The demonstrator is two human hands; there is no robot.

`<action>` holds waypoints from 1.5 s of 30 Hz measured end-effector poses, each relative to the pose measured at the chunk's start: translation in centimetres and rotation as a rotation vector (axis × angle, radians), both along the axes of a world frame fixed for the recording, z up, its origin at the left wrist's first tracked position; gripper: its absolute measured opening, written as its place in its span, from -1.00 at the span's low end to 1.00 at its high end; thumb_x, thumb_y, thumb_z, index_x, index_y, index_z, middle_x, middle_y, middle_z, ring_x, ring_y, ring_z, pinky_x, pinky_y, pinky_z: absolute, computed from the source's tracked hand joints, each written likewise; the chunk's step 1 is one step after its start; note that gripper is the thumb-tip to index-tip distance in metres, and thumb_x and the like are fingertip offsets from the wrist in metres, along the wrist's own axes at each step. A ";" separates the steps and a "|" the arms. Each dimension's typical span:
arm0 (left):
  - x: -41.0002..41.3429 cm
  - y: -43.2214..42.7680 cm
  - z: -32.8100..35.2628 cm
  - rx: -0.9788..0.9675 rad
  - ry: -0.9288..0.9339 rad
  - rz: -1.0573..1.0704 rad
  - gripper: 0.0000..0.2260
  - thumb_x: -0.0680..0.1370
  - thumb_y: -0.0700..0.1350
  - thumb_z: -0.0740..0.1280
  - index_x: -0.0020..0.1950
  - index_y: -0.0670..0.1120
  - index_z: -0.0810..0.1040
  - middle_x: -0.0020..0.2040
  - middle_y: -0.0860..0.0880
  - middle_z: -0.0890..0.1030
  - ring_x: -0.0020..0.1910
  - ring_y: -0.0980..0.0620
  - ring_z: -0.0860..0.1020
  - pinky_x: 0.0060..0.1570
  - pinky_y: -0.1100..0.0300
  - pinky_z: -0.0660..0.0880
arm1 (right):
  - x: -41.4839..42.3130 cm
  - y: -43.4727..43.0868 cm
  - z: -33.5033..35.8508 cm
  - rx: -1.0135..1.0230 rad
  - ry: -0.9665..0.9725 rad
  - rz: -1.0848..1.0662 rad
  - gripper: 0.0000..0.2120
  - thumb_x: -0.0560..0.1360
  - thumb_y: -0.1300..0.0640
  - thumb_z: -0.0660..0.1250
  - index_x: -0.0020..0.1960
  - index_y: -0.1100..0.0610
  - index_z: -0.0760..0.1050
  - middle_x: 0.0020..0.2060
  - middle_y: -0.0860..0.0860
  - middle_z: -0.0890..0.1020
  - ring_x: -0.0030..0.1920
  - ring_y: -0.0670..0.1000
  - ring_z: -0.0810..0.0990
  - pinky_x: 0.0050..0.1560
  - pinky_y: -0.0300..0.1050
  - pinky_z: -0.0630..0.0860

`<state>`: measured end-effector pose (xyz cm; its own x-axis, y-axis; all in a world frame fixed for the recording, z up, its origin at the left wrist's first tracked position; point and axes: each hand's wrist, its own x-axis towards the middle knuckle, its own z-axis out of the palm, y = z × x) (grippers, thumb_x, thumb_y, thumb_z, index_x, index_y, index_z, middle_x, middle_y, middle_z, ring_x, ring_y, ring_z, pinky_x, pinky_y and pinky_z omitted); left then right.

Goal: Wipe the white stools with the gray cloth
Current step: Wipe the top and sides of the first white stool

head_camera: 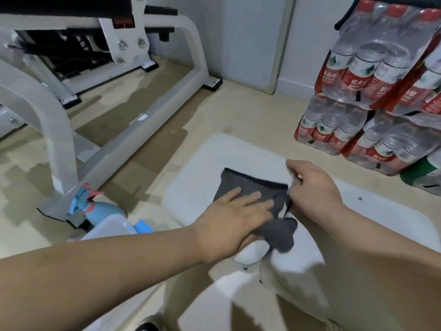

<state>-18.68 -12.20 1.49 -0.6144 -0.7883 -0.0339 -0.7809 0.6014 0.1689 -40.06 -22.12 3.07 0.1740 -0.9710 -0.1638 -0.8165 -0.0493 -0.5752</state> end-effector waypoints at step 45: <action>13.5 1.7 0.8 0.012 0.056 0.456 -0.52 0.64 0.10 0.21 0.48 -0.08 0.52 0.52 -0.09 0.50 0.50 -0.21 0.46 0.47 -0.21 0.36 | 2.6 1.1 -0.1 0.055 0.190 0.017 -0.60 0.66 -0.21 0.19 -0.01 0.15 0.30 -0.01 0.05 0.39 0.00 0.19 0.47 -0.03 0.04 0.31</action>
<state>-5.22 -10.46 2.28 -0.2061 -0.9783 -0.0211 -0.9548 0.1963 0.2231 -37.43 -21.00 2.97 0.1511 -0.9569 -0.2479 -0.9101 -0.0368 -0.4126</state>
